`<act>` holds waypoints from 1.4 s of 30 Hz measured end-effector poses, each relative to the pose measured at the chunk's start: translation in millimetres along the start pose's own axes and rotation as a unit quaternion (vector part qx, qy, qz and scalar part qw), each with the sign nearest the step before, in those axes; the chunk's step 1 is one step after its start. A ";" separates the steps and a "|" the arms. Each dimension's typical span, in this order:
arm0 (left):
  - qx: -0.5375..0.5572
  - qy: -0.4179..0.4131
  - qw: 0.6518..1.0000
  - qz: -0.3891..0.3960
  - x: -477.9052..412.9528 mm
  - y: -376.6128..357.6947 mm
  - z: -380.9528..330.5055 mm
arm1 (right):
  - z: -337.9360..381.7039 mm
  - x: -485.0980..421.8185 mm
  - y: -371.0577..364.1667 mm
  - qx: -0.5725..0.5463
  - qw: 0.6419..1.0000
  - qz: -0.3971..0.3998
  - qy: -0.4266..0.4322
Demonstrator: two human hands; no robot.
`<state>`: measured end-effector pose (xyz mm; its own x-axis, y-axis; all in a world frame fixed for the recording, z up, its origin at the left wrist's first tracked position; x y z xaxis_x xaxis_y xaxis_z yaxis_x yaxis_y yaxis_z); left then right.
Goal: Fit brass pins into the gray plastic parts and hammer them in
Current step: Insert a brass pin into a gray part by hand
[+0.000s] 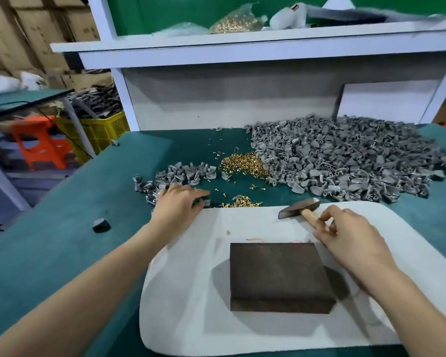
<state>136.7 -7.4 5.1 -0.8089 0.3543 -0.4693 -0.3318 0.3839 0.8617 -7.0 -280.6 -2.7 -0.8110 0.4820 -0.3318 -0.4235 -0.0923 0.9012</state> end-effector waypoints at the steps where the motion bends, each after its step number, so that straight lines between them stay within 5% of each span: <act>1: -0.020 -0.012 1.000 0.020 -7.5 -1.9 -1.6 | 0.4 0.9 -0.2 0.007 1.000 -0.007 0.004; 7: -0.084 0.002 0.992 0.089 -29.2 -5.1 -9.6 | 1.2 -1.2 3.3 -0.008 0.999 -0.036 0.017; 12: 0.114 0.031 0.992 0.045 -42.4 2.5 -29.9 | 0.9 -3.3 1.5 -0.013 0.998 -0.048 0.024; 16: 0.270 0.100 0.956 0.050 -44.7 -6.1 -39.4 | 0.9 -4.0 1.3 -0.009 0.997 -0.063 0.036; 22: 0.080 -0.048 0.995 0.034 -51.3 -7.0 -46.6 | 2.1 -3.7 0.7 -0.010 0.996 -0.074 0.041; 30: -0.014 -0.117 0.988 0.100 -51.4 -40.7 -52.6 | 3.6 -1.2 0.3 -0.006 0.997 -0.072 0.041; 42: 0.007 -0.038 0.995 0.089 -56.0 -34.7 -31.9 | 2.7 0.6 0.4 0.001 0.998 -0.054 0.030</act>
<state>178.1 -67.7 7.6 -0.8150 0.4807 -0.3236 -0.1792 0.3220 0.9296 -6.6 -278.0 -1.8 -0.7834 0.4360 -0.4430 -0.5093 -0.0417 0.8596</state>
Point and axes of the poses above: each hand's wrist, its own x-axis away from the middle knuckle, its own y-axis out of the back of the hand, z = x × y, the point moved 10 cm from there along -x, towards the middle knuckle, and after that the axes turned 14 degrees about -z, right-handed, at the moved point
